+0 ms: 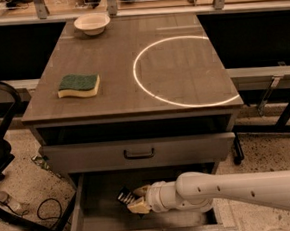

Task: Place rxbar chocolate into middle drawer

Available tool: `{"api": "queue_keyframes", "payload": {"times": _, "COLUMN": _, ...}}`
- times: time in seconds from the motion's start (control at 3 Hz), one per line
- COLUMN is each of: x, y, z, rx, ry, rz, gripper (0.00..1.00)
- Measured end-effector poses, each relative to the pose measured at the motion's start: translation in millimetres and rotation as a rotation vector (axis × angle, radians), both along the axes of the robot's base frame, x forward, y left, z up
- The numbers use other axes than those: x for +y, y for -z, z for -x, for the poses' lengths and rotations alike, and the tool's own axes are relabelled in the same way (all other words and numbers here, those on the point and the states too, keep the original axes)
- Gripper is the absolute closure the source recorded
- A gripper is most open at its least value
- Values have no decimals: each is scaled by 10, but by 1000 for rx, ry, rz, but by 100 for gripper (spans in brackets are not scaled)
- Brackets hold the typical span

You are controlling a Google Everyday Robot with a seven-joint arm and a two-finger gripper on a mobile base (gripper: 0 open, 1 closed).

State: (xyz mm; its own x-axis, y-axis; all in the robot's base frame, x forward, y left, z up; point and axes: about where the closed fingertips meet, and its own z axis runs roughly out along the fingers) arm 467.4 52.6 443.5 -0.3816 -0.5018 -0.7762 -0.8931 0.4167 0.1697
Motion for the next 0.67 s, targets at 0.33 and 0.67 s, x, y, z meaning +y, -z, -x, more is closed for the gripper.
{"api": "queue_keyframes", "payload": {"times": 0.33, "x": 25, "y": 200, "z": -61, "rx": 1, "ry": 35, "rz": 53, "gripper": 97}}
{"api": "queue_keyframes", "payload": {"times": 0.67, "x": 22, "y": 188, "z": -46, "rx": 4, "ry": 33, "rz": 47, "gripper": 74}}
